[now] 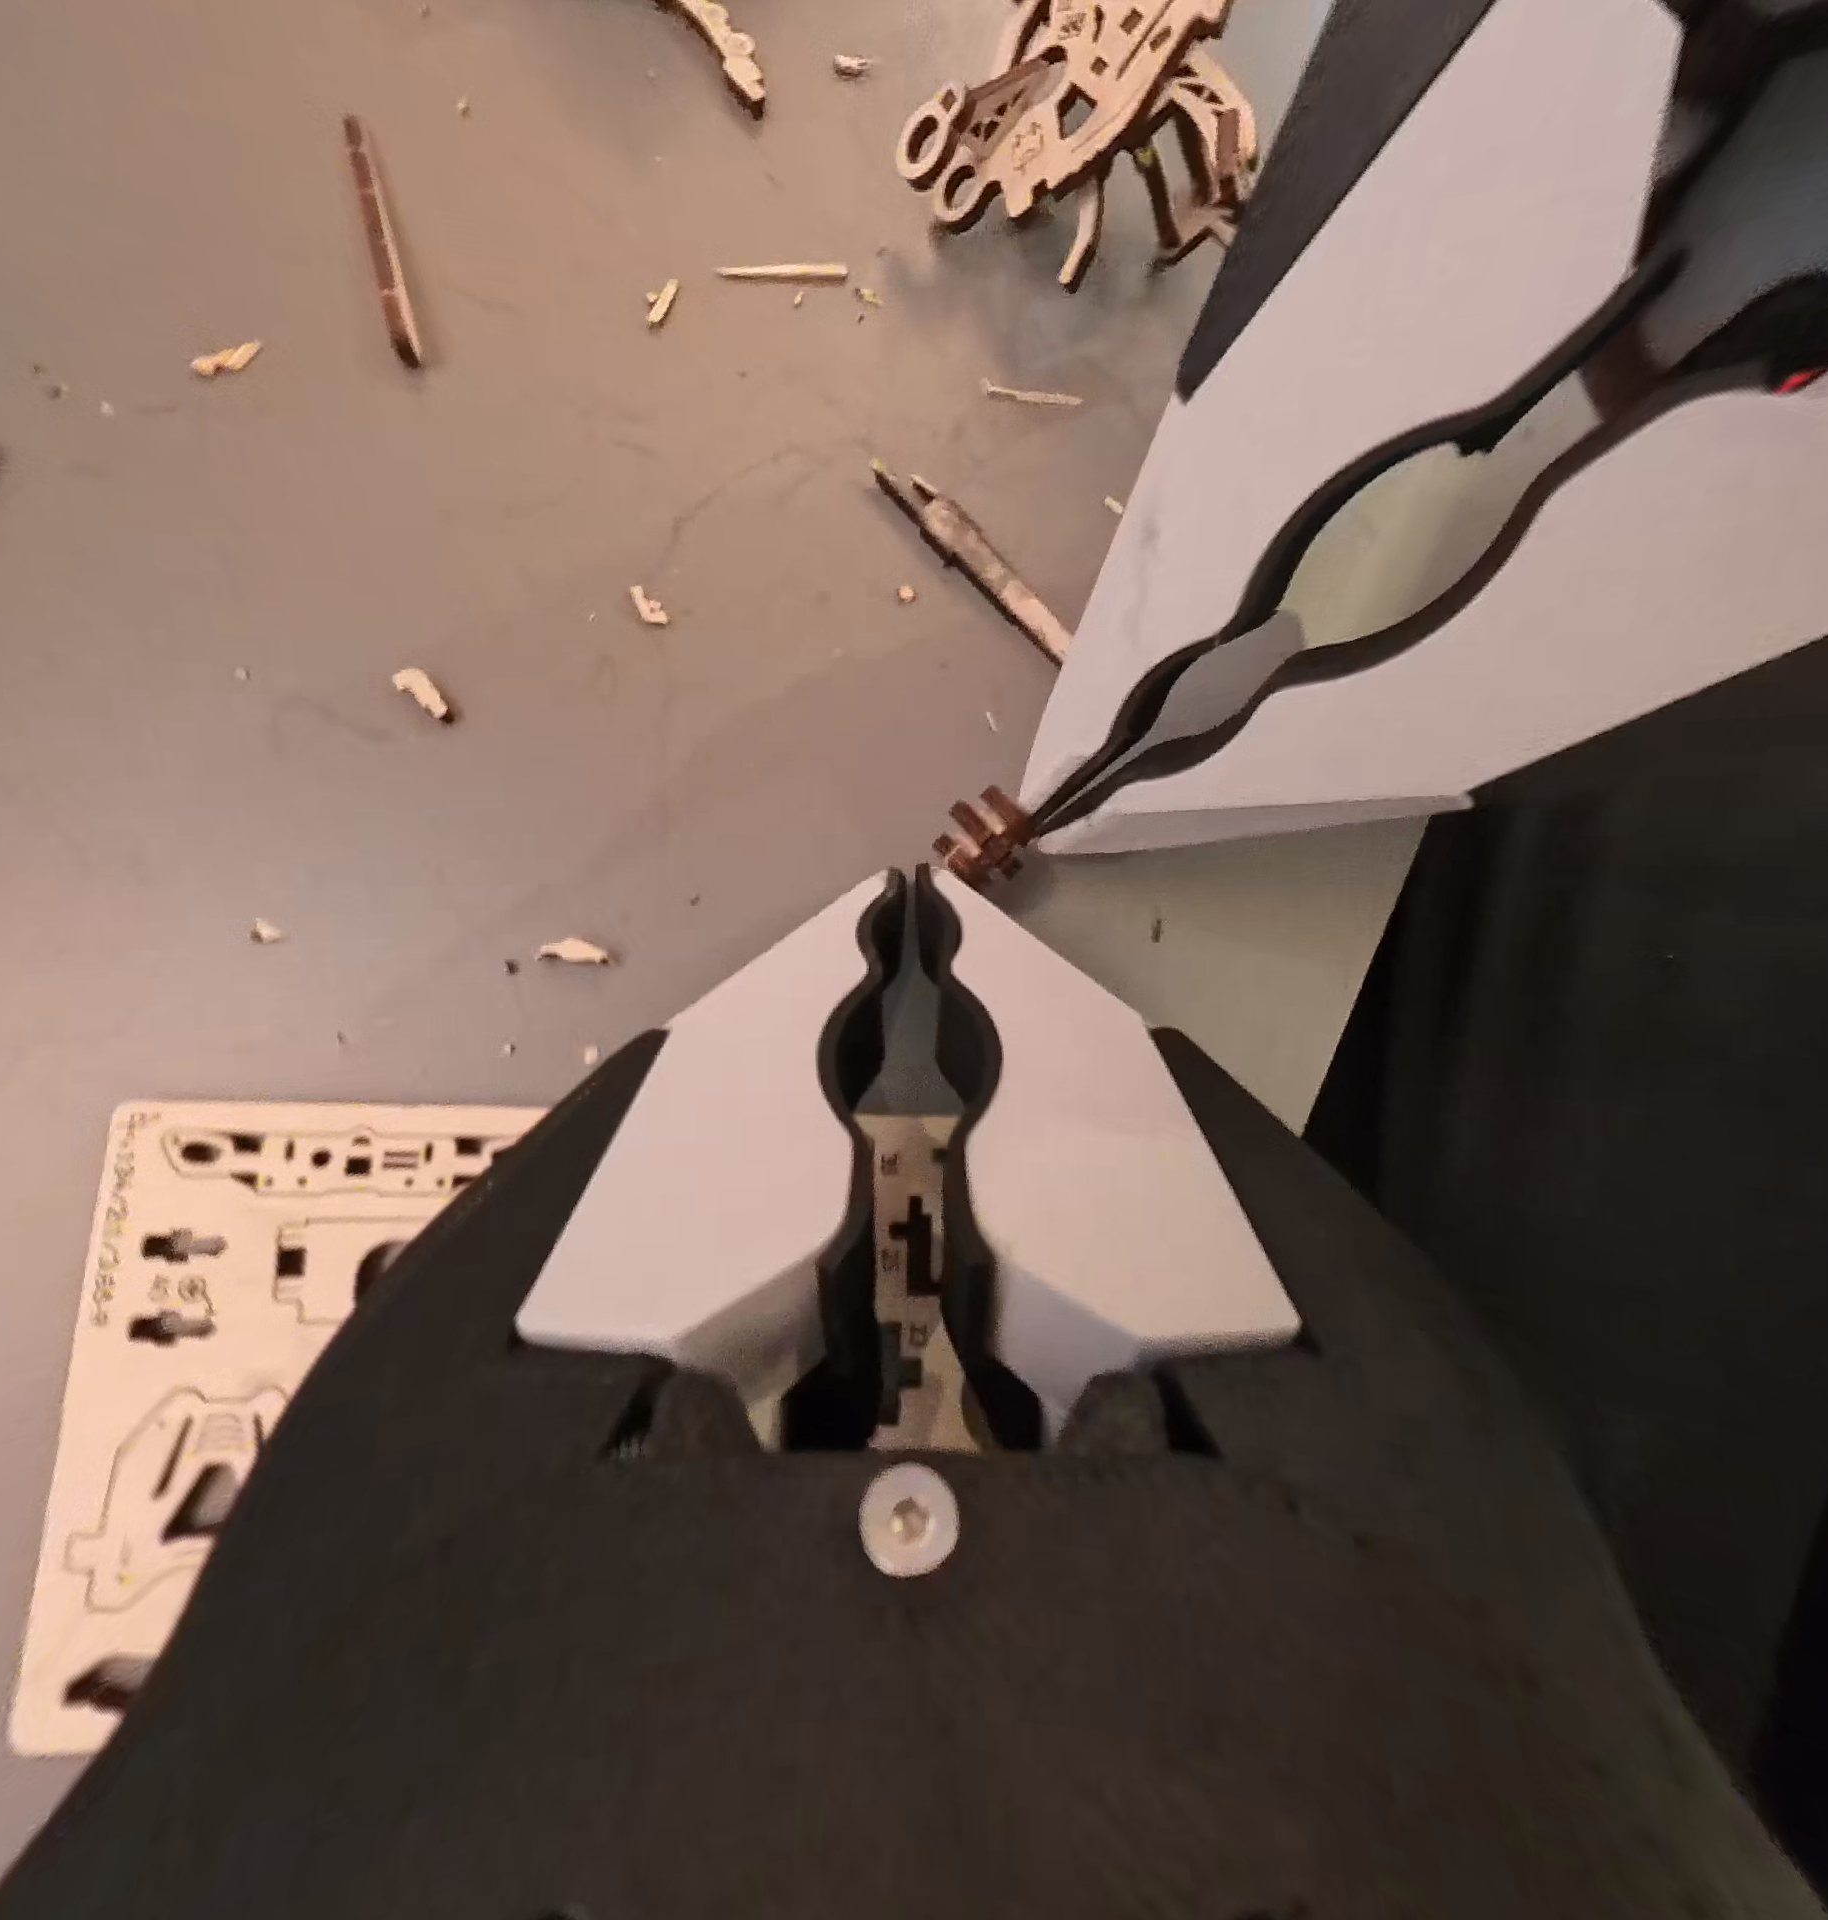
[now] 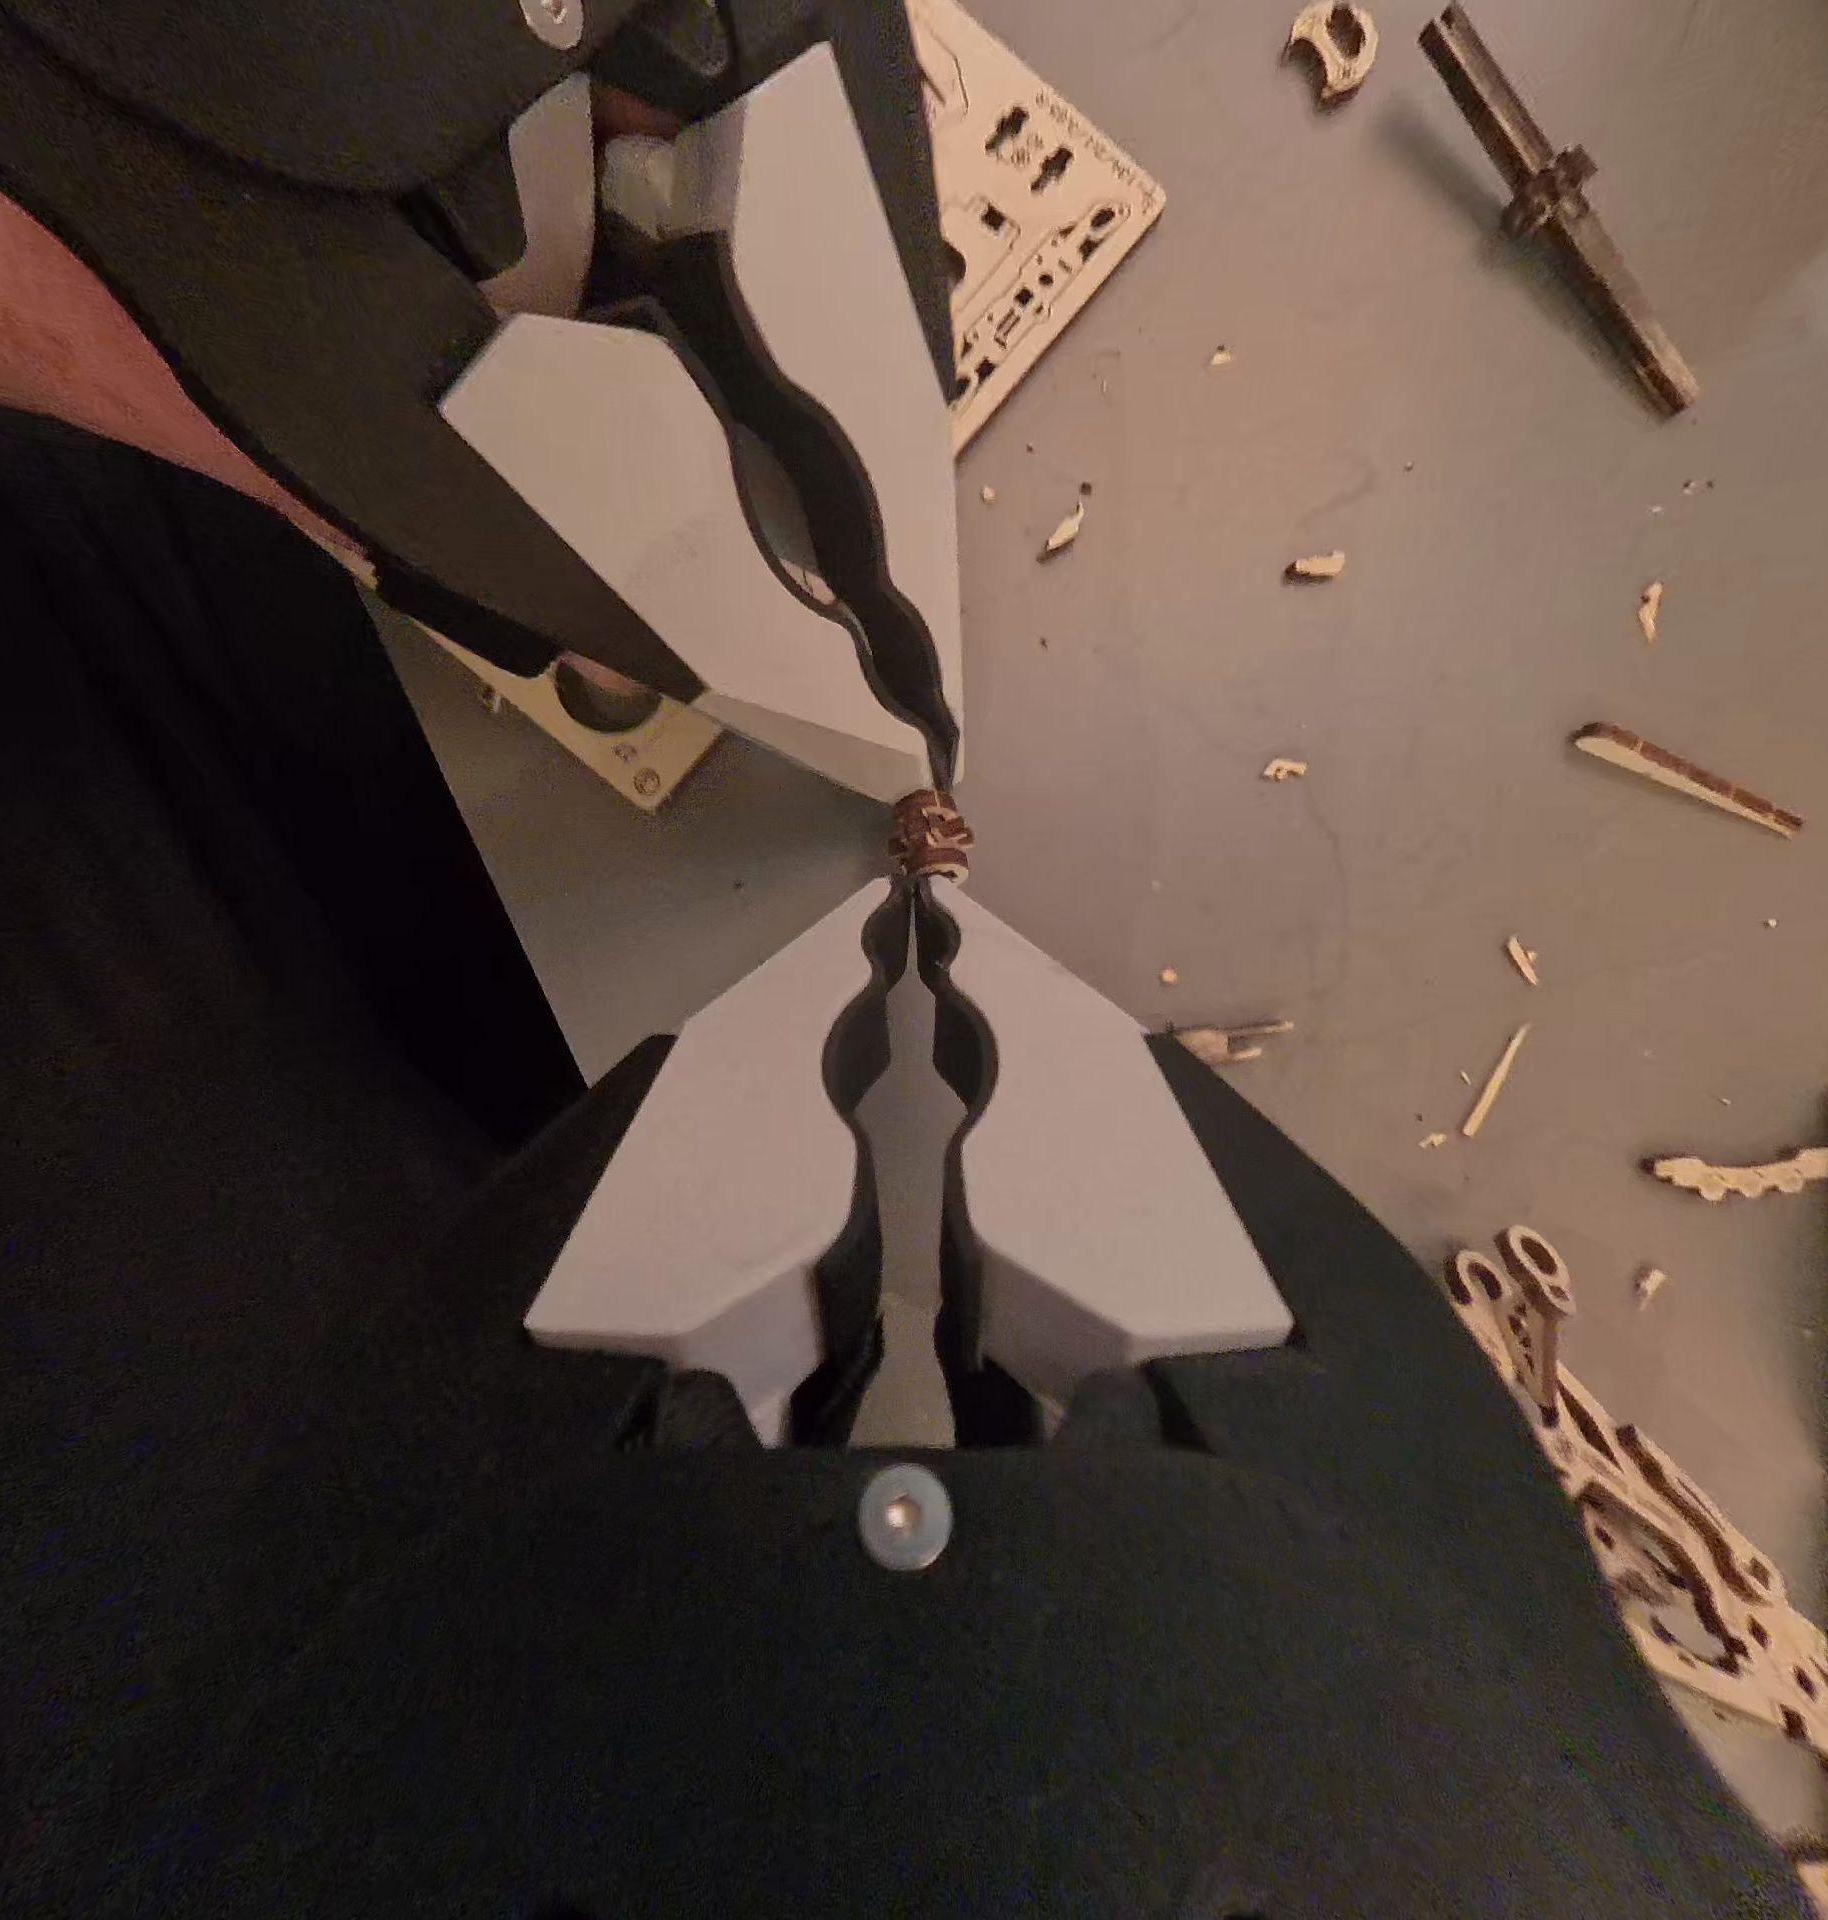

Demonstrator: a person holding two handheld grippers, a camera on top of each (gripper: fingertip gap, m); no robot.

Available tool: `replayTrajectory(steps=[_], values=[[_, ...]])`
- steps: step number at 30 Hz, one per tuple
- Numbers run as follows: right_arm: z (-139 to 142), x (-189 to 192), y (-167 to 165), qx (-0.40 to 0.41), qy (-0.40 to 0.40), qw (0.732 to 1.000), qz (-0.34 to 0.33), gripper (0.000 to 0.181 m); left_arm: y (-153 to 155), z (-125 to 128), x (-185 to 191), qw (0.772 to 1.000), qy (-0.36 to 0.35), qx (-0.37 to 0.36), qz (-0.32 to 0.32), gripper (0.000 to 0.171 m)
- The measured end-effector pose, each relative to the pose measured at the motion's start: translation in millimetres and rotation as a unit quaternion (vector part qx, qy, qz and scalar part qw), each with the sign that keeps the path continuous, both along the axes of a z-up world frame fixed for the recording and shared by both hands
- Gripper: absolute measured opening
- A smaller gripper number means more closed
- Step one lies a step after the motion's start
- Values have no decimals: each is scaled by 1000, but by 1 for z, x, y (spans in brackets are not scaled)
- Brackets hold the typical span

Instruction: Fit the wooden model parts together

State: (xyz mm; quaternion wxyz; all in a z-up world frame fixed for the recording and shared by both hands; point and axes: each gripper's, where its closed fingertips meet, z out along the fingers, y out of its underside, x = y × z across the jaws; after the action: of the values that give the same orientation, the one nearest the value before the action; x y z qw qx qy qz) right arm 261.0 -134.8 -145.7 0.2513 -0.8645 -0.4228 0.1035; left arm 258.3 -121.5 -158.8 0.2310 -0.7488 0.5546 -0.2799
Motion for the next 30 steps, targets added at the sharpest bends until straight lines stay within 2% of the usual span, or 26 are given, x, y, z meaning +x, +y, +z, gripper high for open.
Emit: replayTrajectory(steps=[9, 14, 18, 22, 26, 30], values=[[-11, 4, -5, -27, -14, 999, -9, 0, 2, -1, -1, 997, 44, 36, -58, 4], [-13, 10, -6, -36, -16, 999, -14, 0, 4, 5, -1, 999, 17, 16, -49, 8], [-10, 10, -6, -36, -4, 999, -18, 1, 5, 2, -2, 998, 25, 26, -48, 9], [-8, 16, -7, -34, -8, 999, -23, 7, 6, 7, -3, 999, 6, 15, -30, 16], [3, 26, -3, -20, -1, 999, -42, 7, -7, 19, -1, 997, -43, -62, -12, 29], [7, 31, -1, -13, 9, 999, -52, 6, -14, 11, 1, 997, -31, -66, 1, 37]])
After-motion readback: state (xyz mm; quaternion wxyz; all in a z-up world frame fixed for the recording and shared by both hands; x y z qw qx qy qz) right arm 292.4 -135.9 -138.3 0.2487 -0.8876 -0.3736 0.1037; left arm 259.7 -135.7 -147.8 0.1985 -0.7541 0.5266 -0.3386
